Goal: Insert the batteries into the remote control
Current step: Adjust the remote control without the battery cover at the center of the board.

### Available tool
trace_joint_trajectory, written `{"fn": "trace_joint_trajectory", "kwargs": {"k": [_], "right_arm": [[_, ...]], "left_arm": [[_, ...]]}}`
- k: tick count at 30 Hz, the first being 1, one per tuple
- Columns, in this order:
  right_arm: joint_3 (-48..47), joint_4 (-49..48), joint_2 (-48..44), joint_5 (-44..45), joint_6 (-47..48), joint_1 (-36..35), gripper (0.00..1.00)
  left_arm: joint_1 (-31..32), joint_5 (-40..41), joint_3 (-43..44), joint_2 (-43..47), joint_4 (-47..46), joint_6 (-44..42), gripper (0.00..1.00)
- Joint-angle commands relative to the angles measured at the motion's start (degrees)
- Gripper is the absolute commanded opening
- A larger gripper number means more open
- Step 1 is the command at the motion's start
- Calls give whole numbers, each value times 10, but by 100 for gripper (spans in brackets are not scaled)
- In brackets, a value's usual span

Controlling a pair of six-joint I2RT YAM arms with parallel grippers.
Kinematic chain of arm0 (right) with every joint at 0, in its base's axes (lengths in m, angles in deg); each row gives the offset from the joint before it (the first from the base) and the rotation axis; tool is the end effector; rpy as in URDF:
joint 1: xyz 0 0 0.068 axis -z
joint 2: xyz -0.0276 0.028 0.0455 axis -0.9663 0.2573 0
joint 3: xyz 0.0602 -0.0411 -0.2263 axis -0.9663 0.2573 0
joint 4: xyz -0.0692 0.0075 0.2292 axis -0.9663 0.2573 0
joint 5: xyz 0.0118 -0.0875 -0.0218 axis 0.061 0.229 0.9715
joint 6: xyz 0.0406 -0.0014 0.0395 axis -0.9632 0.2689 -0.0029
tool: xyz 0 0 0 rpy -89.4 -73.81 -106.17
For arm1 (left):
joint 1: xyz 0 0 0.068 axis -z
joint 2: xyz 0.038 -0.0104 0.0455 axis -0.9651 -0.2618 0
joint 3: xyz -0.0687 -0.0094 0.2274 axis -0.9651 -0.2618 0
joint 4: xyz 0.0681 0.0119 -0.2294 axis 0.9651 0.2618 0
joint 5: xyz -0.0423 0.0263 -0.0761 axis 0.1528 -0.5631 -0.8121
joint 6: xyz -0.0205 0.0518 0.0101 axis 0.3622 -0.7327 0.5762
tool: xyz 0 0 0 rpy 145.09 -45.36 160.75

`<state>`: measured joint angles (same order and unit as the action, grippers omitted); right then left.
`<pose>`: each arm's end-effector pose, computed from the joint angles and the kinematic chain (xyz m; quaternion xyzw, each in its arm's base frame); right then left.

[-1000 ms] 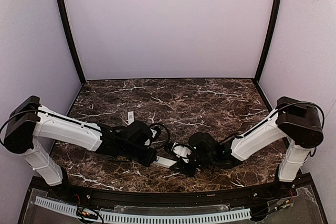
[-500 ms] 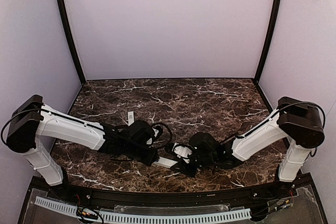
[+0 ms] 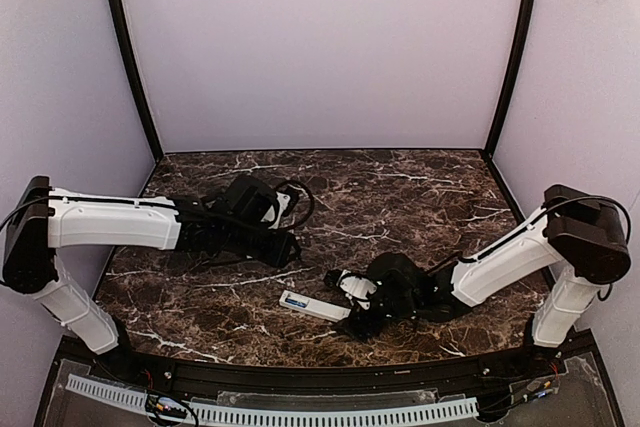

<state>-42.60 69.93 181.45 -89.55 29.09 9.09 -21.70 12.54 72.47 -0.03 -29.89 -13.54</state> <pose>0.1187 0.2672 0.0967 -0.4938 0.7706 0.2235 0.3352 0.1918 -0.2514 0.2019 0.2300 0.8837 -0.2273 0.3385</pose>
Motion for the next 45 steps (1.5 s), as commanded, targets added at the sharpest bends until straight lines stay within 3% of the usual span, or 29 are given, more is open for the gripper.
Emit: {"fn": "trace_joint_trajectory", "kwargs": {"k": [1, 10, 17, 23, 36, 45], "right_arm": [[20, 71, -8, 31, -23, 6, 88], [30, 82, -36, 5, -24, 46, 86], [20, 85, -26, -14, -22, 70, 86], [-4, 89, -7, -17, -16, 91, 85], [-56, 80, 45, -57, 5, 130, 84], [-44, 73, 9, -74, 5, 142, 85]], "left_arm": [[-25, 9, 24, -26, 32, -36, 36], [-69, -7, 152, -115, 176, -174, 34], [-92, -73, 200, -173, 221, -253, 35], [-99, -78, 247, -227, 248, -274, 33], [-132, -151, 284, -259, 275, -286, 20], [-132, -183, 344, -302, 327, -337, 26]]}}
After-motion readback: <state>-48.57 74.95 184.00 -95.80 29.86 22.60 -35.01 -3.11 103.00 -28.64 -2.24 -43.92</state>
